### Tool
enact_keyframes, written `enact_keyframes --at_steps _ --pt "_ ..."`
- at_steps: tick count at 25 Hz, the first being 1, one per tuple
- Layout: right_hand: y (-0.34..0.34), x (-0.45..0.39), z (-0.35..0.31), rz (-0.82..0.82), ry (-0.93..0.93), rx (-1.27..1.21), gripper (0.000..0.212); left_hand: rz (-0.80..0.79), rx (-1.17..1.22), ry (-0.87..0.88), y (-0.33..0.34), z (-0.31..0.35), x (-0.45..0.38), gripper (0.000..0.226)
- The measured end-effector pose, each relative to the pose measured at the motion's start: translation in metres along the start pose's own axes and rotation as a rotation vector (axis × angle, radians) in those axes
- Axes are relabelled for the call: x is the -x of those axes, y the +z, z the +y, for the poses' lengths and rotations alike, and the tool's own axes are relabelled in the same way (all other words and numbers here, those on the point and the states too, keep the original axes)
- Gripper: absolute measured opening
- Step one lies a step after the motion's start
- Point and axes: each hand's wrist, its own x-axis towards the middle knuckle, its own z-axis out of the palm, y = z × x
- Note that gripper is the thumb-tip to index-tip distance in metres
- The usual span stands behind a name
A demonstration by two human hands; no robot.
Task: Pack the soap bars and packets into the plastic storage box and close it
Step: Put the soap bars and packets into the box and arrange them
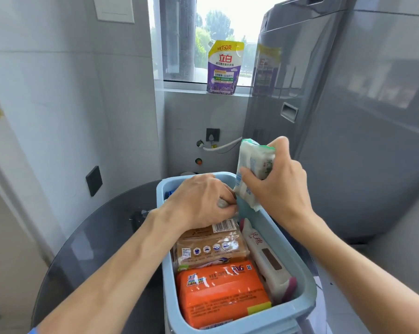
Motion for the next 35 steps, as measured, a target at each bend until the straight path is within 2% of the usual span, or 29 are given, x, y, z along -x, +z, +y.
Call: enact_keyframes --at_steps 3,7,12,18,20,24,26,29,31,35 --pt "0.001 -0.001 -0.001 0.0 0.035 -0.048 0.045 0.035 -0.002 -0.022 -0.003 0.002 0.0 0.025" --pt "0.014 0.0 -0.006 -0.027 -0.1 0.189 0.053 0.088 -0.046 -0.055 -0.004 0.004 0.0 0.027" --pt "0.022 0.004 -0.014 -0.028 -0.226 0.193 0.045 0.065 -0.071 -0.132 -0.008 0.006 -0.001 0.026" --pt "-0.004 0.014 -0.009 -0.083 -0.067 0.225 0.043 0.019 -0.031 -0.148 0.0 0.003 0.003 0.02" --pt "-0.009 0.021 -0.009 -0.085 -0.078 0.265 0.043 -0.023 0.002 -0.126 0.0 0.0 0.002 0.021" --pt "-0.023 -0.005 -0.014 -0.268 0.074 0.245 0.045 -0.074 0.051 -0.103 0.003 -0.004 -0.001 0.031" --pt "-0.023 -0.005 -0.017 -0.221 0.033 0.239 0.053 -0.105 0.06 -0.116 0.002 -0.007 -0.002 0.039" --pt "-0.012 0.016 -0.02 -0.088 -0.13 0.287 0.06 -0.115 0.045 -0.115 0.002 -0.01 -0.005 0.03" --pt "-0.005 0.024 -0.019 -0.065 -0.177 0.287 0.057 -0.083 0.041 -0.109 0.001 -0.014 -0.004 0.027" --pt "0.004 0.019 -0.015 -0.063 -0.211 0.326 0.05 -0.072 0.029 -0.135 -0.001 -0.02 0.0 0.037"
